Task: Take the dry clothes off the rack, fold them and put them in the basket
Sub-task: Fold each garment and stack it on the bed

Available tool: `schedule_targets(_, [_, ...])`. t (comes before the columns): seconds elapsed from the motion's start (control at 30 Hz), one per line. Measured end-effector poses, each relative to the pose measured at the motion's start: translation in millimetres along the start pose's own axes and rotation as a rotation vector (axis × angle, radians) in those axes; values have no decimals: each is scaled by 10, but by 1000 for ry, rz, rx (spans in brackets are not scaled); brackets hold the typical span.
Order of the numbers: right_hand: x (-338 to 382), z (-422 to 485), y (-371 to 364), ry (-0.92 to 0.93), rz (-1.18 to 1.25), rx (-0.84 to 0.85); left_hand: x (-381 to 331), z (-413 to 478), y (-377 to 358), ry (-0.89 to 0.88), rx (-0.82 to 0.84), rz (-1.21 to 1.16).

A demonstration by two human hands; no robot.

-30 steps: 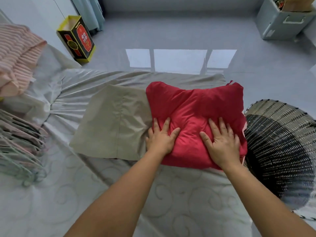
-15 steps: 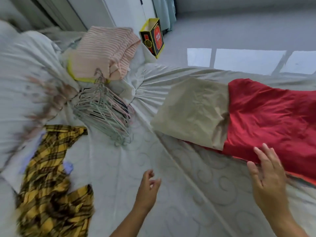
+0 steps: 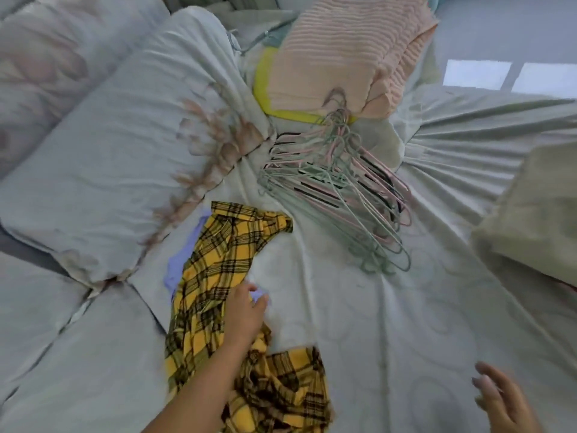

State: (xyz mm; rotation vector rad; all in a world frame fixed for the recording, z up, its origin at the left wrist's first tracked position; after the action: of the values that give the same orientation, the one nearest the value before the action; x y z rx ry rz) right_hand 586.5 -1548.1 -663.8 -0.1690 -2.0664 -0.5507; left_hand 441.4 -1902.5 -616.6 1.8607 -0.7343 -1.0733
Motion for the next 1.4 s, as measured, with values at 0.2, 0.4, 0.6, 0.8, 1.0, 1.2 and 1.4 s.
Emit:
schedule_targets(0.2, [208,14,-1370,-115,117,168,720,1023,227,298,38,327])
schedule_targets(0.4, [490,-71,-1827,-141,118,208,665,1263,323,225,145,98])
schedule_targets(0.6, [992,-120,-2064,-375,345,283,67,134,690,-108,575,-316])
schedule_targets(0.8, [1363,-141,-1901,-717,726,359,-267,-619,440,-545,1390,-968])
schedule_targets(1.0, [1171,-237,-1461,-560,653,108,-279,-403,328,-315,644,-272])
schedule_targets(1.2, [1287,-564,-1432,-417,644,276,-853,-278,217,-11,858,-387])
schedule_targets(1.4, [1496,-902,-1284,-196,541,389,-1045,-366,379,160,1039,-735])
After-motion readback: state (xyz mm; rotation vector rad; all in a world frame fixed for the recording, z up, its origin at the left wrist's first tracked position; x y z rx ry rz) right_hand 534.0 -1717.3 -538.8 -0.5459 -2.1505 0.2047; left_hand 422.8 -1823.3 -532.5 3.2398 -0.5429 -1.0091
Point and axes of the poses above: each hand's wrist, its own z-axis towards the middle knuckle, its own y-axis out of the back of the hand, x = y × z, the point moved 1 cm from there along z, towards the middle knuckle, and after that the axes turned 2 degrees about -x, right-handed, at the moved point
